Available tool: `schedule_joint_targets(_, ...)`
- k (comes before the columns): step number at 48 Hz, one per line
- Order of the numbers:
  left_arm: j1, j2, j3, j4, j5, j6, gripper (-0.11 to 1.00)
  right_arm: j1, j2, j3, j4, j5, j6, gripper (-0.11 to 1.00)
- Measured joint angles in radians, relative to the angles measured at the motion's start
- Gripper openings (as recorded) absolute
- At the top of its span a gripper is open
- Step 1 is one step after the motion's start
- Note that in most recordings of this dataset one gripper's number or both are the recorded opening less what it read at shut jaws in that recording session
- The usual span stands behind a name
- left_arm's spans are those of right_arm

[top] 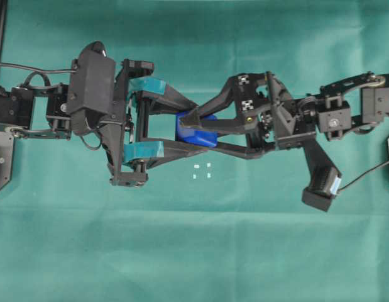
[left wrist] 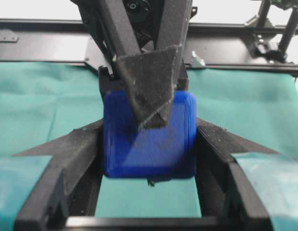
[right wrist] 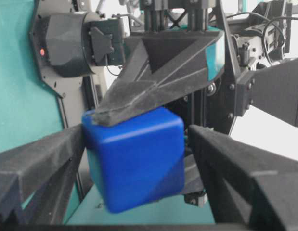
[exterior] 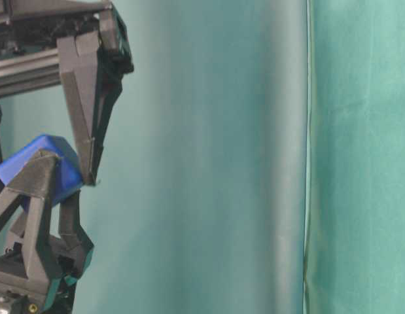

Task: Handover the blue block to the right arm after grasping it with the left arm, then place it in the designated position.
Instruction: 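Close the right gripper on the cube and open the left gripper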

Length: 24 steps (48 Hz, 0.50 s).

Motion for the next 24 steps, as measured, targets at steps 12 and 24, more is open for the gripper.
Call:
schedule_joint_targets(12,-0.002,0.000,0.000,0.000,0.002,0.000,0.47,-0.002,0.005,-0.005,-0.002,-0.006,-0.003,0.91)
schedule_joint_targets(24,-0.002,0.000,0.000,0.002,0.002,0.000,0.47,-0.002,0.005,-0.005,0.000,-0.006,-0.003,0.90)
